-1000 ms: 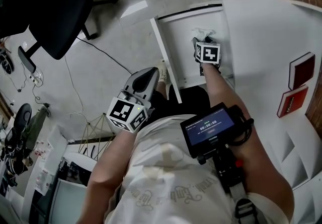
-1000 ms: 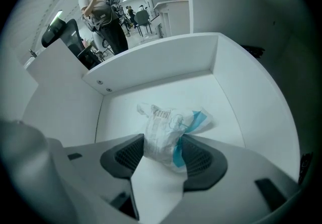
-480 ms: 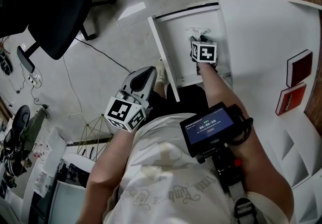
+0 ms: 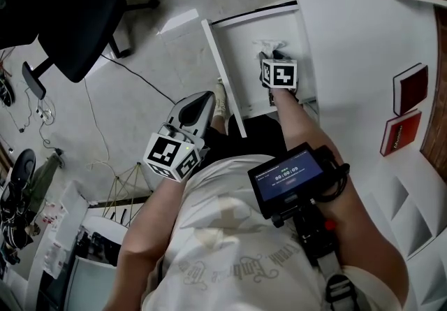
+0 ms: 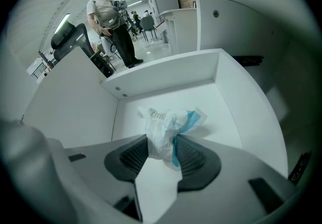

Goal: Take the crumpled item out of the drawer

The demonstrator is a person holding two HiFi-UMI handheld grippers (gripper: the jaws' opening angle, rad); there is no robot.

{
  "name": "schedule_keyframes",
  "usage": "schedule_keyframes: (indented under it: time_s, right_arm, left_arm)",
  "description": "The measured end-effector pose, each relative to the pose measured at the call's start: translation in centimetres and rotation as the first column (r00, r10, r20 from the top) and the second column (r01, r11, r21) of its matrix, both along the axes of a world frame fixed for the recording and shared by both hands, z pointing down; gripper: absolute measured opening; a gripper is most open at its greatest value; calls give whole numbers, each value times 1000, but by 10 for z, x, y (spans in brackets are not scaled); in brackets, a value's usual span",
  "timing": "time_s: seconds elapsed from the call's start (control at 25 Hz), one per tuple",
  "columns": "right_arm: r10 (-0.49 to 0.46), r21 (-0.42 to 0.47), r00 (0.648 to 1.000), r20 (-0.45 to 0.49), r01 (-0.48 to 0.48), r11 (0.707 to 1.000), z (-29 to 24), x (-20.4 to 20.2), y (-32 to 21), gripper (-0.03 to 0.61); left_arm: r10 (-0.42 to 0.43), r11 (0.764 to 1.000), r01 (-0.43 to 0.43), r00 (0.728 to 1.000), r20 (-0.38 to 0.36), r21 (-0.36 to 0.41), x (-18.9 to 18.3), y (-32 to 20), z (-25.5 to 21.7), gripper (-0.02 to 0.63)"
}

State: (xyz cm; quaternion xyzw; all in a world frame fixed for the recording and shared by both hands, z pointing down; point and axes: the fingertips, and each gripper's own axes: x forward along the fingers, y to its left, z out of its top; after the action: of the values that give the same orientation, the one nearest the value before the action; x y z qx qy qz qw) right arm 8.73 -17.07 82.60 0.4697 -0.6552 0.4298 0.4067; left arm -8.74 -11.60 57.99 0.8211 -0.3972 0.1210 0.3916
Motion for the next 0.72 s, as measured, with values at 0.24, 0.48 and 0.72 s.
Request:
schedule_keyframes:
  time_s: [0.24,0.48,0.72]
  right_arm:
    - [-15,14,1000,11,15,1000,-6,-4,3,181]
    - [-20,33,999,35,19,999,-11,-6,6,181]
    - [-78,90,995,66,72,993,-37,-14,20,181]
  left_arm:
    - [-5,1000,5,1000,1,20,-3,2,-1,20]
    - [-1,999,0,1000,2,37,0,6,-3,20]
    - [19,997,-20,1000,8,74,7,27,-19,20]
